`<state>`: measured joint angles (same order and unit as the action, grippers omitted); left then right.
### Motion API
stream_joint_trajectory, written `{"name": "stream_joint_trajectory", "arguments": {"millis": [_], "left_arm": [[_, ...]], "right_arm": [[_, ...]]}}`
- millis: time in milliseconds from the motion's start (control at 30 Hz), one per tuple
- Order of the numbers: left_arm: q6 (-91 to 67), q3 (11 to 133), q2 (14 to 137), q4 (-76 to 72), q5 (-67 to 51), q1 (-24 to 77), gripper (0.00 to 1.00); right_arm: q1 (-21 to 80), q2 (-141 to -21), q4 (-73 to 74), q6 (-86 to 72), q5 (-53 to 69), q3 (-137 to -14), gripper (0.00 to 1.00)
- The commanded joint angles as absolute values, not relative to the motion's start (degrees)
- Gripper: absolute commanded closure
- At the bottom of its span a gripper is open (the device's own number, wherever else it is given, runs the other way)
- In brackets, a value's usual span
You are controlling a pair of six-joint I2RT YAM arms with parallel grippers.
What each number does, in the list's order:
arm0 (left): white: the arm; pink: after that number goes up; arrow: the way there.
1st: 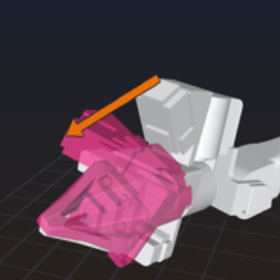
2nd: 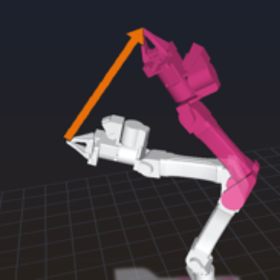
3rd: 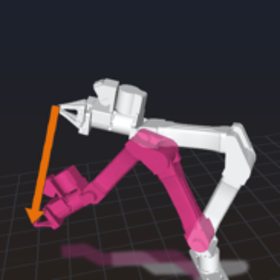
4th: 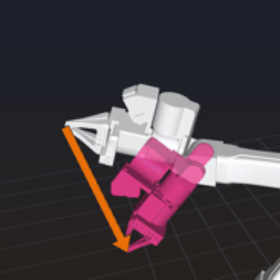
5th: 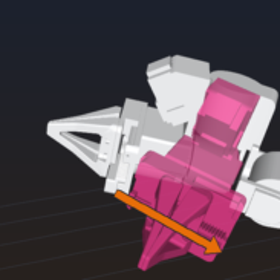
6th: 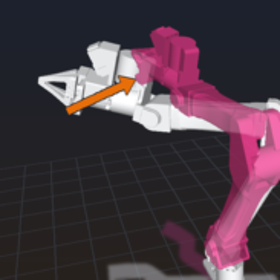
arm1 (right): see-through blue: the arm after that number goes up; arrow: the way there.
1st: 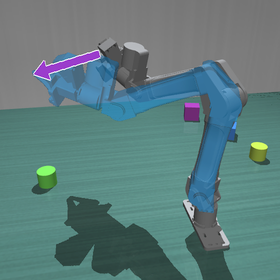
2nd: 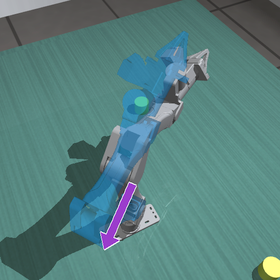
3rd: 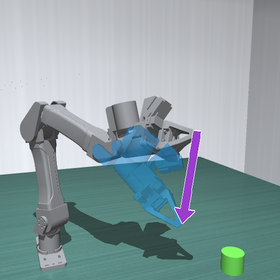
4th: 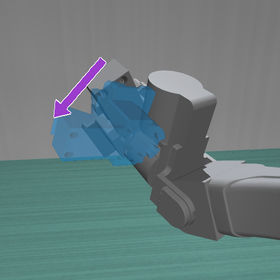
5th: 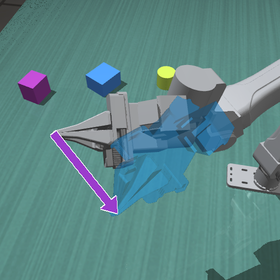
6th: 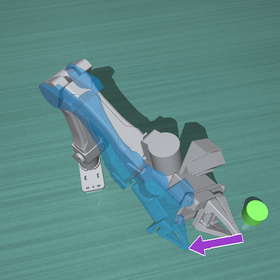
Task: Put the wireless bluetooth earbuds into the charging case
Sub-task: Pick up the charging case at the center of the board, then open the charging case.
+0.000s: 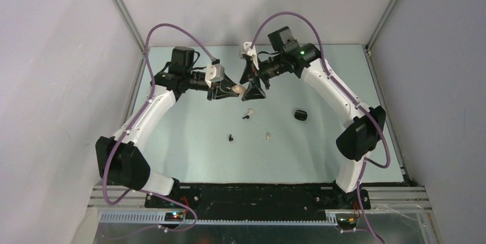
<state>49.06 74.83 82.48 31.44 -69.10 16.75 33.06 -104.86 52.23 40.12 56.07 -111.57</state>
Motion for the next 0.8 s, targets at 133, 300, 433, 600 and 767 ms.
{"name": "stream_joint_trajectory", "arguments": {"millis": [133, 300, 433, 600, 767], "left_arm": [[49.32, 75.92, 79.47, 30.73, -69.22, 17.07, 1.0], [49.38, 75.72, 79.06, 30.71, -69.38, 17.15, 1.0], [48.96, 75.61, 78.87, 30.7, -69.67, 17.23, 1.0], [48.13, 75.81, 79.05, 30.74, -69.86, 17.25, 1.0], [47.95, 76.06, 79.61, 30.76, -70.19, 17.3, 1.0]], "right_arm": [[34.52, -105.37, 50.24, 39.62, 52.14, -112.91, 0.28], [33.78, -105.88, 47.85, 38.87, 46.53, -113.01, 0.32], [32.66, -106.16, 45.57, 36.64, 44.97, -114.05, 0.34], [32.46, -105.01, 43.75, 35.89, 42.23, -115.35, 0.36], [32.15, -103.19, 44.16, 36.58, 41.68, -115.24, 0.36]]}}
